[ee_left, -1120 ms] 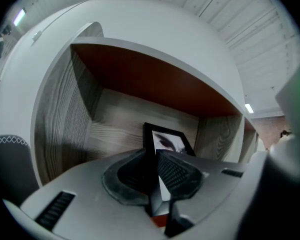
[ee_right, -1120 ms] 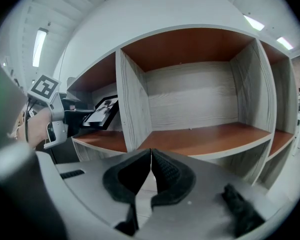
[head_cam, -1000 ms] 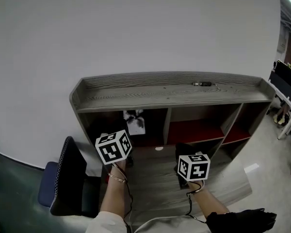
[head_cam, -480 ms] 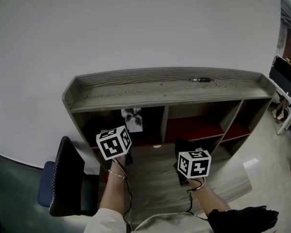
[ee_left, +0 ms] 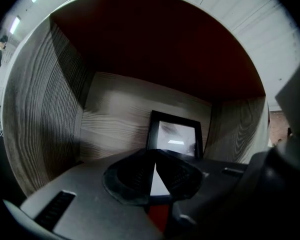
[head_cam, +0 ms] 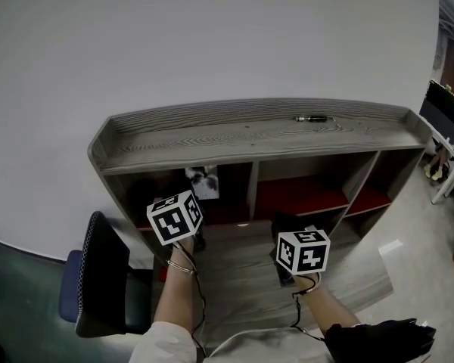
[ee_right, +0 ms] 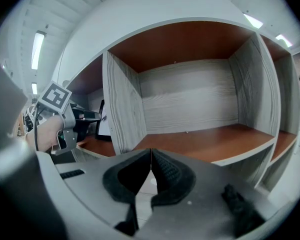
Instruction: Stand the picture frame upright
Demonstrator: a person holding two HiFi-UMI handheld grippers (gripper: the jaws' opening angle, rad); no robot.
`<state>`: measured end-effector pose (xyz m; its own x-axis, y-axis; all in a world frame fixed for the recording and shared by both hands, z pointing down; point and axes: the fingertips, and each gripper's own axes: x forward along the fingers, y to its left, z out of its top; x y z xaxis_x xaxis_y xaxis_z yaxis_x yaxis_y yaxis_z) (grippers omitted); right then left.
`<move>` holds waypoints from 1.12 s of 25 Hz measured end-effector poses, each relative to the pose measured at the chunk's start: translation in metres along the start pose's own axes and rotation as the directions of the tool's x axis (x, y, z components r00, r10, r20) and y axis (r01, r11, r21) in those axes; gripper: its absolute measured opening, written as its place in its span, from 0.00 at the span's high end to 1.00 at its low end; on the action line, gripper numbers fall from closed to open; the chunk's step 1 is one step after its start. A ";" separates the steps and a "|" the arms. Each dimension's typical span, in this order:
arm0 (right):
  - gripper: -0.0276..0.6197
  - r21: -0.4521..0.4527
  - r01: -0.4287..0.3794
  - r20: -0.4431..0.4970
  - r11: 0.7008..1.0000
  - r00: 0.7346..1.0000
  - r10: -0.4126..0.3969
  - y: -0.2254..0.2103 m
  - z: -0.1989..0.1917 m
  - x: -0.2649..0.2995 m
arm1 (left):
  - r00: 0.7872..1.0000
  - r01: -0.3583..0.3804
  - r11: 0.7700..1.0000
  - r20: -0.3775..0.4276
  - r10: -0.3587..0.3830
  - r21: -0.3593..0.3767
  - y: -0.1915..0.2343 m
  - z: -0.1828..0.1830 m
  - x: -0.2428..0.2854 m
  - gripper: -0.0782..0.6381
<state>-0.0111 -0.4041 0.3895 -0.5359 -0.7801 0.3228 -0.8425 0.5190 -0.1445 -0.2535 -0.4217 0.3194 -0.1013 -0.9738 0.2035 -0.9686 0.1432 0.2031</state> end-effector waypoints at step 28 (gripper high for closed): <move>0.91 0.009 0.005 0.002 1.000 1.000 -0.005 -0.004 -0.001 -0.003 | 1.000 -0.002 1.000 0.010 0.002 0.021 -0.005 0.004 0.000 0.76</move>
<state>-0.0061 -0.4040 0.3899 -0.5318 -0.7836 0.3212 -0.8456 0.5121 -0.1509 -0.2493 -0.4232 0.3144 -0.1055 -0.9752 0.1947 -0.9729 0.1418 0.1827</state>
